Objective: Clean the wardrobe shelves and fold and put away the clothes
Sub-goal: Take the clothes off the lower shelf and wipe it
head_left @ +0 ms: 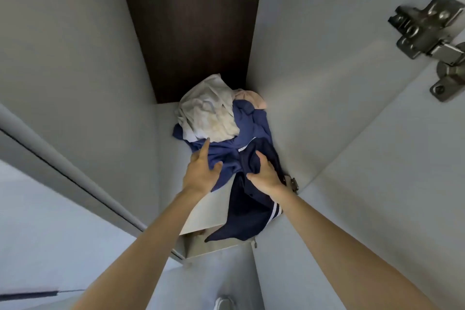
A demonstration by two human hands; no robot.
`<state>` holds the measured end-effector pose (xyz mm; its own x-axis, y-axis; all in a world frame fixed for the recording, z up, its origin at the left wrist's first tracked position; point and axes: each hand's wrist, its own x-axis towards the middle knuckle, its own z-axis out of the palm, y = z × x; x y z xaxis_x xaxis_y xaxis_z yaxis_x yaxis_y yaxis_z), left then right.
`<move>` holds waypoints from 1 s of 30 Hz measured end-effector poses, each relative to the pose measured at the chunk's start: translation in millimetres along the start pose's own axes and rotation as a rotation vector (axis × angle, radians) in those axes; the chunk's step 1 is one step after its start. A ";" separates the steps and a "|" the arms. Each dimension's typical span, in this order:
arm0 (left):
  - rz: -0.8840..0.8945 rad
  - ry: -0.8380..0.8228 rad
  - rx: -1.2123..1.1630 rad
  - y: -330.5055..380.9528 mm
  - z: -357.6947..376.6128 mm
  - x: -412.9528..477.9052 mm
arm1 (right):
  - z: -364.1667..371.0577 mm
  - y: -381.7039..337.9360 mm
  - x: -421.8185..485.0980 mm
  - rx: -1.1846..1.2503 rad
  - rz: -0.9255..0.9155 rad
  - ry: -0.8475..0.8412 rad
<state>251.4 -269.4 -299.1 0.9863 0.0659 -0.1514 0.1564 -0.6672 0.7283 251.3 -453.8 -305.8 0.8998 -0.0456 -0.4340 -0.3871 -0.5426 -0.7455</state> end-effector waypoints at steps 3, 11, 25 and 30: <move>0.033 0.054 -0.067 0.4 -1.4 35.5 | 6.4 9.1 27.2 -0.056 0.038 -0.110; 0.018 0.028 0.045 22.8 1.6 106.4 | 1.4 36.0 40.7 -0.167 0.086 -0.299; 0.085 0.235 -0.117 29.7 -0.6 122.5 | -15.8 -14.5 46.6 -0.175 -0.211 0.232; 0.124 0.274 -0.169 30.3 -11.6 110.4 | -24.8 -70.6 79.3 -0.105 -0.267 0.113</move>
<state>365.7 -273.7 -286.0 0.9724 0.2037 0.1134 0.0184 -0.5520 0.8336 355.0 -439.9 -275.0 0.9858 0.0201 -0.1664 -0.1165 -0.6316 -0.7665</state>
